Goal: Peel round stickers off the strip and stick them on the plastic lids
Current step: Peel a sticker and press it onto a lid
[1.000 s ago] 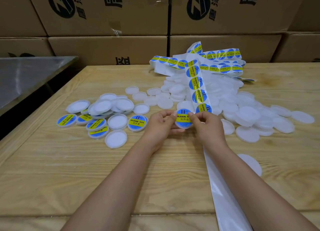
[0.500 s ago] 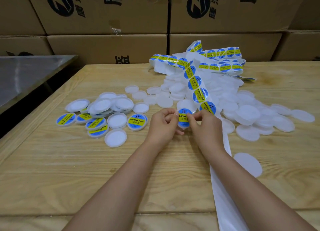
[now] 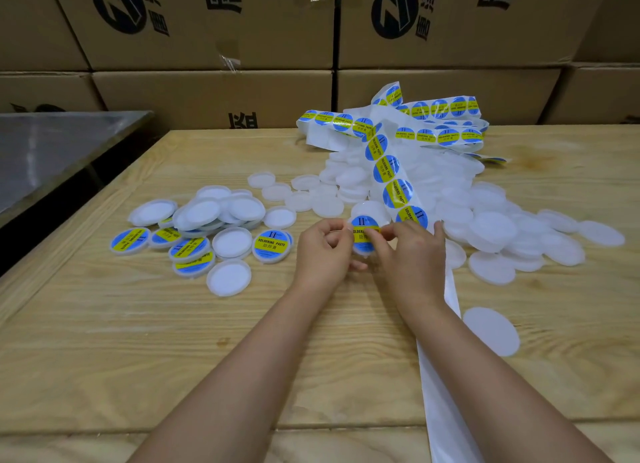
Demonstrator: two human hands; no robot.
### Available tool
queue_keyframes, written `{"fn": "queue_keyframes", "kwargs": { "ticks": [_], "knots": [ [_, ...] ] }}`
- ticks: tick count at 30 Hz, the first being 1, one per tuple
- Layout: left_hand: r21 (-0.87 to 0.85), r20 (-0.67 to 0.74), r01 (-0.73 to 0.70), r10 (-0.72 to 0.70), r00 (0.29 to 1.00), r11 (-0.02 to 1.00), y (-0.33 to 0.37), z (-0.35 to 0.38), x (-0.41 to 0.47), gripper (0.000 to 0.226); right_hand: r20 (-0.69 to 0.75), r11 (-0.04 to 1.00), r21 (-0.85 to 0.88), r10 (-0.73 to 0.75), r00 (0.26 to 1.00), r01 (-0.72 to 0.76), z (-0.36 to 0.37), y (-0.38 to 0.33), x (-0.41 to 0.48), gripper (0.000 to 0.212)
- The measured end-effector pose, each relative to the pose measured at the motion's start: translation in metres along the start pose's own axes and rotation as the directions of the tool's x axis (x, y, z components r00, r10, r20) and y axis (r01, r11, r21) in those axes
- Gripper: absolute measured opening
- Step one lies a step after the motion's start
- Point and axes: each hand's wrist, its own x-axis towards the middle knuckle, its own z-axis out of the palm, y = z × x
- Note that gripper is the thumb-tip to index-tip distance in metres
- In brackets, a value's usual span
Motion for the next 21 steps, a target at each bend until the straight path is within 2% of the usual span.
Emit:
{"fn": "queue_keyframes", "kwargs": {
  "ticks": [3,5,7,8,11,15,21],
  "knots": [
    [-0.043,-0.017,0.002,-0.002,1.000,0.999,0.0007,0.0017,-0.0011,0.012,-0.008,1.000,0.001,-0.012,1.000,0.012,0.0012,-0.0015,-0.0002,0.029],
    [-0.068,-0.034,0.007,-0.009,0.999,0.998,0.0010,0.0022,-0.0007,0.012,-0.021,1.000,0.015,-0.010,1.000,0.010,0.0025,-0.0019,-0.0001,0.038],
    [-0.088,-0.047,0.024,-0.028,0.999,0.996,0.0018,0.0019,-0.0006,0.012,-0.006,0.992,0.119,0.052,0.999,-0.051,0.0007,-0.0018,0.0007,0.059],
    [-0.118,-0.045,0.036,-0.042,0.998,0.992,0.0028,0.0014,-0.0008,0.012,0.004,0.976,0.203,0.074,0.997,-0.073,0.0001,-0.0016,0.0012,0.061],
    [-0.227,0.005,0.090,-0.092,0.996,0.970,0.0058,0.0005,0.0002,0.013,0.034,0.923,0.366,0.119,0.992,-0.124,0.0021,0.0005,0.0013,0.040],
    [-0.279,0.117,0.152,-0.124,0.985,0.948,0.0083,-0.0022,0.0010,0.016,0.083,0.864,0.455,0.199,0.977,-0.215,0.0065,0.0034,-0.0002,0.010],
    [-0.209,0.217,0.151,-0.105,0.971,0.966,0.0091,-0.0034,-0.0025,0.012,0.013,0.856,0.447,0.283,0.959,-0.259,0.0068,0.0056,0.0018,0.037]
  ]
}}
